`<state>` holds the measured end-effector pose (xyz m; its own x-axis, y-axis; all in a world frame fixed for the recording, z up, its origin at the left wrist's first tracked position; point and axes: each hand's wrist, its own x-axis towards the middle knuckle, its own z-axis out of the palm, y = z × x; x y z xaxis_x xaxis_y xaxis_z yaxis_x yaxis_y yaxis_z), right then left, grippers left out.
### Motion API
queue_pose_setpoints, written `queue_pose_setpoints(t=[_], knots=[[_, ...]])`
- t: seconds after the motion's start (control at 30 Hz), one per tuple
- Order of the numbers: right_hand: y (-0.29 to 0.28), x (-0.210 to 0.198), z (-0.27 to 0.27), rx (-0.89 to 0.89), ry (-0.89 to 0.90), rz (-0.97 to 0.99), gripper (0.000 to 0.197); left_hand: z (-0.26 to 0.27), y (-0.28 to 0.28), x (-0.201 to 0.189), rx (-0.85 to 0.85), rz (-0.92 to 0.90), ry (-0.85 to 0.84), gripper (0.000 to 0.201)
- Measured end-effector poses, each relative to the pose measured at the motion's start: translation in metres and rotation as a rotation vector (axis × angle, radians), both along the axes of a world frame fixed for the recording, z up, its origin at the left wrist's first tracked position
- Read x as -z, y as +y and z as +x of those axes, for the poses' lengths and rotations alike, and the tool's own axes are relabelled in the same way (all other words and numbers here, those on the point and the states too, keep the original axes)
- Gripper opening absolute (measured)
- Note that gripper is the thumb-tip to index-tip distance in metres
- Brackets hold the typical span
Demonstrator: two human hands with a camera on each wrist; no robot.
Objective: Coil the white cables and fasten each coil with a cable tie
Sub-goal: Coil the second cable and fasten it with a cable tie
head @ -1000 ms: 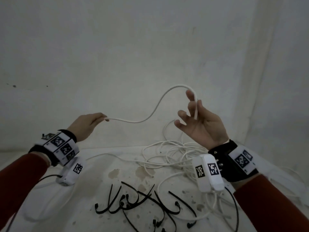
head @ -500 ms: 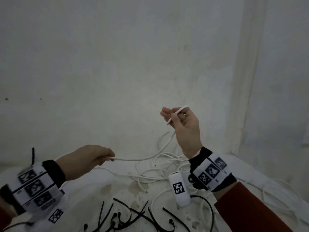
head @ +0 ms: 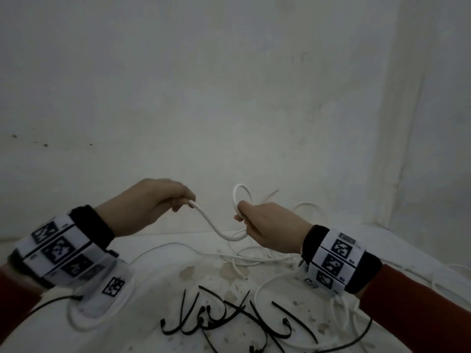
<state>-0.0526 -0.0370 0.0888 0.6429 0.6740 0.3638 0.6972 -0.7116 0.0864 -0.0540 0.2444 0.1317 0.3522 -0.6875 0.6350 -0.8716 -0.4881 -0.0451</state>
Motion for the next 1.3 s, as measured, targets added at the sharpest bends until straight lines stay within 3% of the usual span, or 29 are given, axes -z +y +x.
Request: queue_pose_setpoints(t=[0.03,0.2,0.37,0.5,0.57,0.7,0.87,1.0,1.1,1.2,1.3], knots=[[0.004,0.0,-0.001,0.03,-0.002,-0.068,0.006,-0.001,-0.003,-0.003,0.01,-0.006,-0.01,0.039],[0.015,-0.003,-0.003,0.055,0.071,-0.216,0.018,-0.003,-0.009,-0.015,0.031,0.012,-0.045,0.038],[0.006,-0.013,-0.01,0.019,0.319,0.164,0.019,0.009,0.007,-0.021,-0.064,-0.057,-0.036,0.029],[0.003,-0.015,-0.017,-0.039,0.363,0.387,0.055,0.014,0.013,-0.026,-0.101,-0.077,-0.015,0.024],[0.003,-0.013,-0.017,-0.075,0.409,0.421,0.05,0.015,0.013,-0.03,-0.1,-0.085,-0.026,0.026],[0.003,-0.016,-0.021,-0.251,0.667,0.566,0.028,0.018,0.013,-0.037,-0.106,-0.114,-0.029,0.019],[0.01,-0.022,-0.027,-0.428,0.891,0.561,0.027,0.024,0.001,-0.037,-0.123,-0.164,-0.025,0.018],[0.008,-0.024,-0.025,-0.607,1.203,0.986,0.031,0.03,-0.007,-0.035,-0.141,-0.223,-0.076,0.038],[0.003,-0.028,-0.022,-0.847,1.349,1.259,0.041,0.029,-0.016,-0.022,-0.154,-0.249,-0.011,0.028],[-0.005,-0.035,-0.019,-1.183,1.394,1.447,0.039,0.029,-0.021,-0.003,-0.136,-0.342,0.141,0.025],[-0.015,-0.043,-0.019,-1.304,1.225,1.67,0.038,0.035,-0.018,0.02,-0.182,-0.355,0.163,0.033]])
